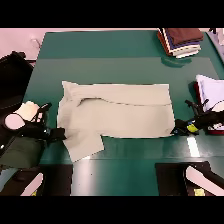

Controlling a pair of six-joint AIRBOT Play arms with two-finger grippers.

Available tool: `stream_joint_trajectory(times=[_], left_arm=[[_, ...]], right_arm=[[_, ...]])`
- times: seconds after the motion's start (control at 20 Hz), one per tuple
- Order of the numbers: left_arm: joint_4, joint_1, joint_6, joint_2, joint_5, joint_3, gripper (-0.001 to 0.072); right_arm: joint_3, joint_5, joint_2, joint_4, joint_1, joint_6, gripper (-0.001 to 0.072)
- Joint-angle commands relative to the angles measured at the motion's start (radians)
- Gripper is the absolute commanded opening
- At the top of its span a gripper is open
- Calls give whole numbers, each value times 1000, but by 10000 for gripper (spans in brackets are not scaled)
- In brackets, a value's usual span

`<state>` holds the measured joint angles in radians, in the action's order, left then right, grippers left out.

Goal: Fold the shirts.

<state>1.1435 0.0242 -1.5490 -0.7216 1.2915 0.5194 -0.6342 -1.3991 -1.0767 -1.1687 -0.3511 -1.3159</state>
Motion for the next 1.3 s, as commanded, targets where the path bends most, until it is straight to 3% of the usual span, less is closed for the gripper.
stream_joint_trajectory(times=[0.0,0.15,0.35,0.75,1.05,1.1,1.15,1.2,1.25], left_arm=[[53,0,-27,140,196,8,22],[47,0,-48,190,283,26,23],[77,0,-39,105,135,166,23],[155,0,39,-328,-43,554,25],[177,0,11,-512,-179,588,26],[178,0,-8,-515,-214,589,27],[177,0,-24,-514,-240,593,30],[177,0,-24,-514,-243,605,232],[177,0,-24,-513,-232,621,454]], right_arm=[[-19,-80,143,-136,14,-5,16],[-20,-92,271,-231,13,-32,15],[-42,-39,278,-211,63,-53,15],[-521,34,-135,-211,242,-83,15],[-796,40,-427,-67,275,-83,20],[-828,39,-462,-47,269,-83,86],[-860,37,-492,-18,256,-83,298],[-885,29,-515,12,241,-80,381],[-903,16,-529,44,222,-52,392]])
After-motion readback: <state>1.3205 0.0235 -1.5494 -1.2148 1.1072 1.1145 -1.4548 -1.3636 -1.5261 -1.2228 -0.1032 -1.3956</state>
